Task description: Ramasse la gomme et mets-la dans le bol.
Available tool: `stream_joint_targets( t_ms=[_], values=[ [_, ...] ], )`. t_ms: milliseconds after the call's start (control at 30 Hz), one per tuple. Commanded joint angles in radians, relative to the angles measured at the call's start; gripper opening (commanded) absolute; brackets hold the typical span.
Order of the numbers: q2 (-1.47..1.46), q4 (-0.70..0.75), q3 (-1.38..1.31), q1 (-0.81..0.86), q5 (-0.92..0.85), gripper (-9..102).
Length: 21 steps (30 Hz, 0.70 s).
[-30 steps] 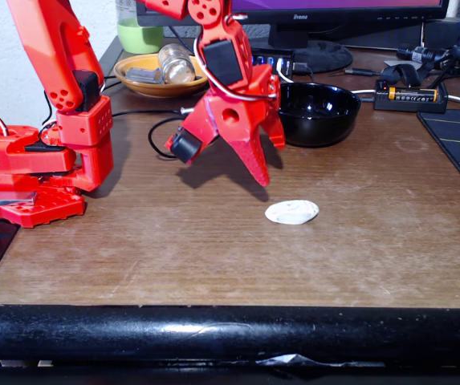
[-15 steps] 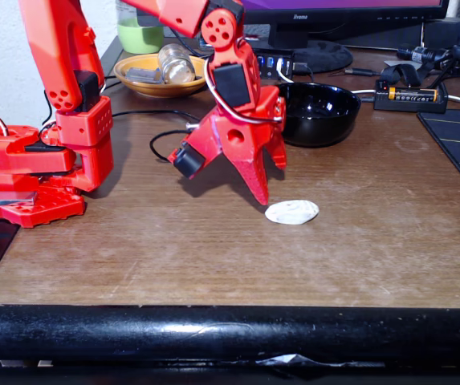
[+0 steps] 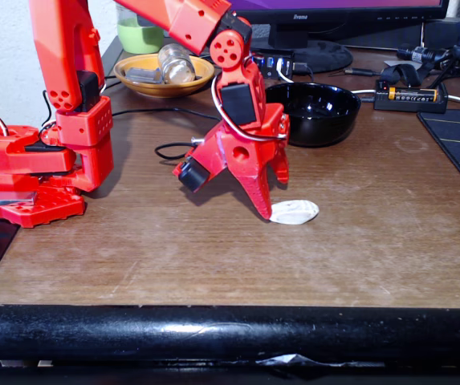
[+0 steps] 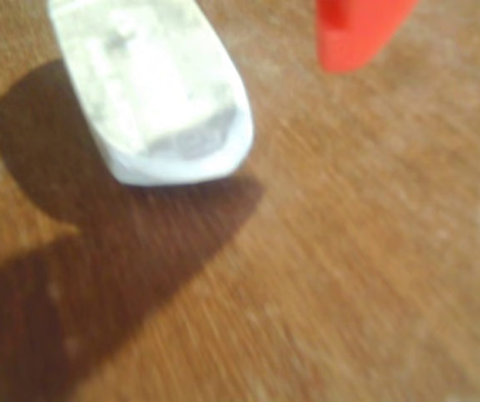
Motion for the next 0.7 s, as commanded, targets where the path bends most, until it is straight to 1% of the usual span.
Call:
stream_joint_targets(
  t_ms=[0,233,567,667],
  values=[
    [0.003,-0.044,0.012,0.014,-0.002,30],
    [-0.028,-0.123,0.074,0.021,-0.012,30],
    [-0.055,-0.152,0.089,0.020,-0.011,30],
    [-0.057,-0.189,0.104,0.018,-0.011,30]
  ],
)
